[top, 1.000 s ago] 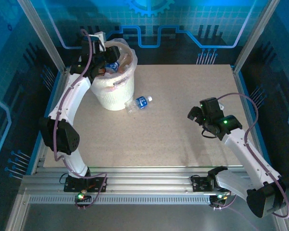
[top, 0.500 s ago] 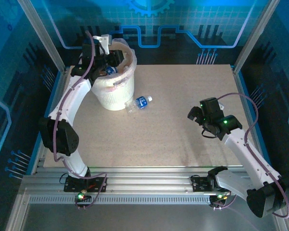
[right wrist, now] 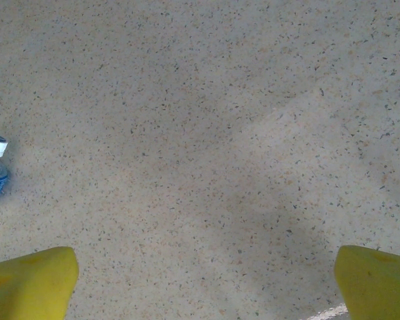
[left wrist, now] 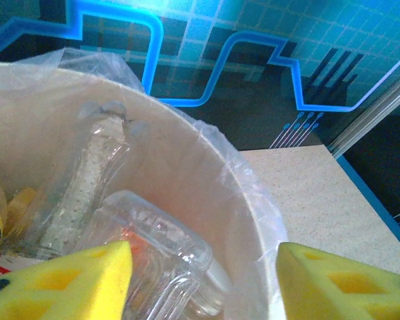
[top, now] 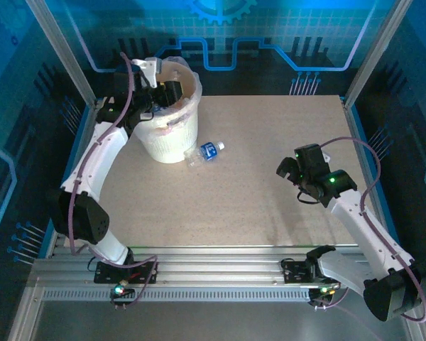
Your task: Put the plastic bottles in the bin
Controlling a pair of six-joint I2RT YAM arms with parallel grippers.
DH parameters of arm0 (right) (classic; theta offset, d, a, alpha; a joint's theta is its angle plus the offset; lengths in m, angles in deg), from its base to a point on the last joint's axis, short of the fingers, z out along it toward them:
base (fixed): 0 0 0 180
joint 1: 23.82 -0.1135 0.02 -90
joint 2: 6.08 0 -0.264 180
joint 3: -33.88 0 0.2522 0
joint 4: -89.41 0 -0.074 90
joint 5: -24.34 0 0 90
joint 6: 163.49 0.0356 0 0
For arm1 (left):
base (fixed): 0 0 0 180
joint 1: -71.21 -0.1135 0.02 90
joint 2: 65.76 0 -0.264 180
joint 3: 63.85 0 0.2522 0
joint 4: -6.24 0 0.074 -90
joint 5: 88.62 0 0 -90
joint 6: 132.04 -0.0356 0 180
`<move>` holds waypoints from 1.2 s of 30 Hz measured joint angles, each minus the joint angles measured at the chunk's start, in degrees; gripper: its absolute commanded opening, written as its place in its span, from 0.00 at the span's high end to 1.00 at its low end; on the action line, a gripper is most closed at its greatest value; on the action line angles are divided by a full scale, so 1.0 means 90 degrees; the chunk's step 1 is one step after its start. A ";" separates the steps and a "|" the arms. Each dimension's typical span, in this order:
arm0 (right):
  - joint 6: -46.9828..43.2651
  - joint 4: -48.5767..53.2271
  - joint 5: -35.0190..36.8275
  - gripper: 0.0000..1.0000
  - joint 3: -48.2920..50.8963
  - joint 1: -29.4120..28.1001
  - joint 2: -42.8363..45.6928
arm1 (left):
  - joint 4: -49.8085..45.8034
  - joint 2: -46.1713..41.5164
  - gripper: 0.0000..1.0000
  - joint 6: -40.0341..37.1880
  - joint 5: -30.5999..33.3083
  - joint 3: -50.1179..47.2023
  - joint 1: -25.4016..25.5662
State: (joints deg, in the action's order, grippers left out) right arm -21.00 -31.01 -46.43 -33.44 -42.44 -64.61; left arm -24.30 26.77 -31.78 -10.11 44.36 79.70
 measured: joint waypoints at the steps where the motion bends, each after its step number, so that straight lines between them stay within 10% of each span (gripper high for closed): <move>1: 0.0000 -0.0002 0.0000 0.00 0.0000 0.0000 0.0000 | -0.0010 0.0000 0.33 0.0000 0.0000 0.0056 0.0015; 18: -0.0141 0.0440 0.0534 0.00 -0.0301 0.0019 0.0262 | -0.0459 -0.0350 0.22 -0.1447 0.1678 0.0342 0.2499; 36: 0.0078 0.1248 0.1343 0.00 -0.0396 0.0333 0.0833 | -0.1792 0.2523 0.01 -0.1996 0.3172 0.0962 0.3016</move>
State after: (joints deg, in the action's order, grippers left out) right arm -20.30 -19.78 -34.35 -37.00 -39.44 -57.11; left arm -40.43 49.48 -49.75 18.44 53.02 106.85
